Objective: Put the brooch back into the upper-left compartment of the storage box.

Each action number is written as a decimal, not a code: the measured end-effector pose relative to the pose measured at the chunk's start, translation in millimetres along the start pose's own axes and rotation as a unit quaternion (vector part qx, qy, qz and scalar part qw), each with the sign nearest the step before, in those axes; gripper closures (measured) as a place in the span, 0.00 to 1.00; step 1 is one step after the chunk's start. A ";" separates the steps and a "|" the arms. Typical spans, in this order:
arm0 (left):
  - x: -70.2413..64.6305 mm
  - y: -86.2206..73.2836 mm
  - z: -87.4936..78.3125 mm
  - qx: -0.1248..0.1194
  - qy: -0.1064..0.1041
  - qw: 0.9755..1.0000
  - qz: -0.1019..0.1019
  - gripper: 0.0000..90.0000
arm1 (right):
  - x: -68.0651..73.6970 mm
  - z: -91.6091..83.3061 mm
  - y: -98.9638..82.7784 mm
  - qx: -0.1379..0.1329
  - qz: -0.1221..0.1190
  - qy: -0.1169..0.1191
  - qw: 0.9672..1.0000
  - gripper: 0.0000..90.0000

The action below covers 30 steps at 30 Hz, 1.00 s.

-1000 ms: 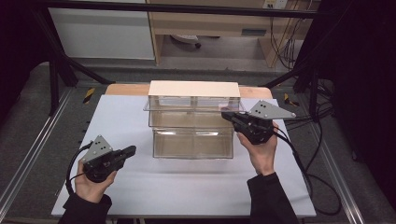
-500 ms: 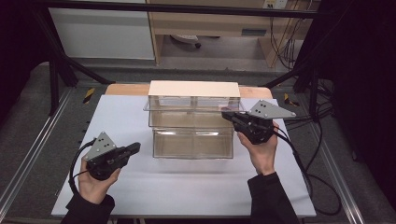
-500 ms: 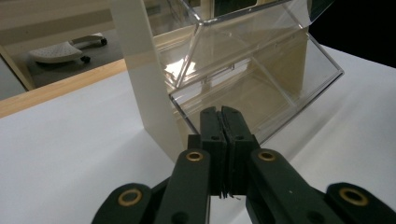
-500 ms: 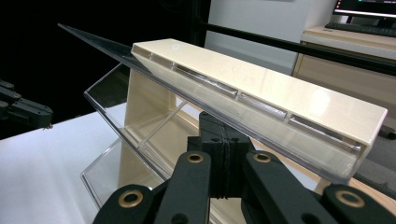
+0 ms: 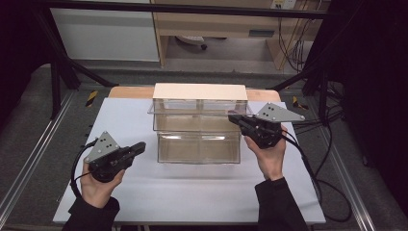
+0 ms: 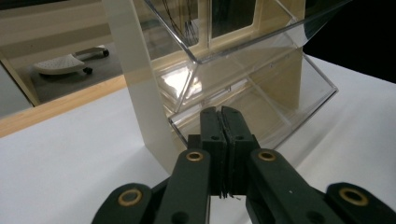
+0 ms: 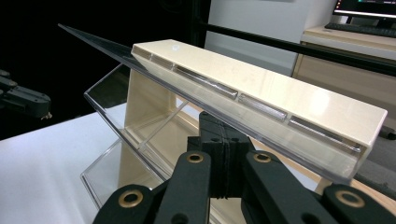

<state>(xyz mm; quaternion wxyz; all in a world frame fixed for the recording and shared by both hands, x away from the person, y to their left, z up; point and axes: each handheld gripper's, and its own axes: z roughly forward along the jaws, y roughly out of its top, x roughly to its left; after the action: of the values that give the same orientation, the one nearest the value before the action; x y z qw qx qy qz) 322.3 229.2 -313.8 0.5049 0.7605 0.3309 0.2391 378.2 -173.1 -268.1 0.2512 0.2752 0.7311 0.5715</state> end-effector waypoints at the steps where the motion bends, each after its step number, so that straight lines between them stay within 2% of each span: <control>1: 0.0 1.4 -0.2 -0.002 0.000 1.000 0.000 0.98 | 0.1 0.1 0.0 0.000 0.000 -0.001 1.000 1.00; 17: -4.1 25.3 6.2 -0.023 -0.002 1.000 0.006 0.98 | 0.1 0.1 0.7 0.001 0.000 0.000 1.000 1.00; 30: -5.2 38.7 15.1 -0.028 -0.003 1.000 0.009 0.98 | 0.1 0.0 0.8 0.001 0.000 0.000 1.000 1.00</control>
<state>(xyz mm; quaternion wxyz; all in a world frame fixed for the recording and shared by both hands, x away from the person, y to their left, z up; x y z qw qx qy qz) 339.5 205.7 -283.8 0.5248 0.7497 0.3158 0.2507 378.3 -172.8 -267.3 0.2508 0.2752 0.7317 0.5709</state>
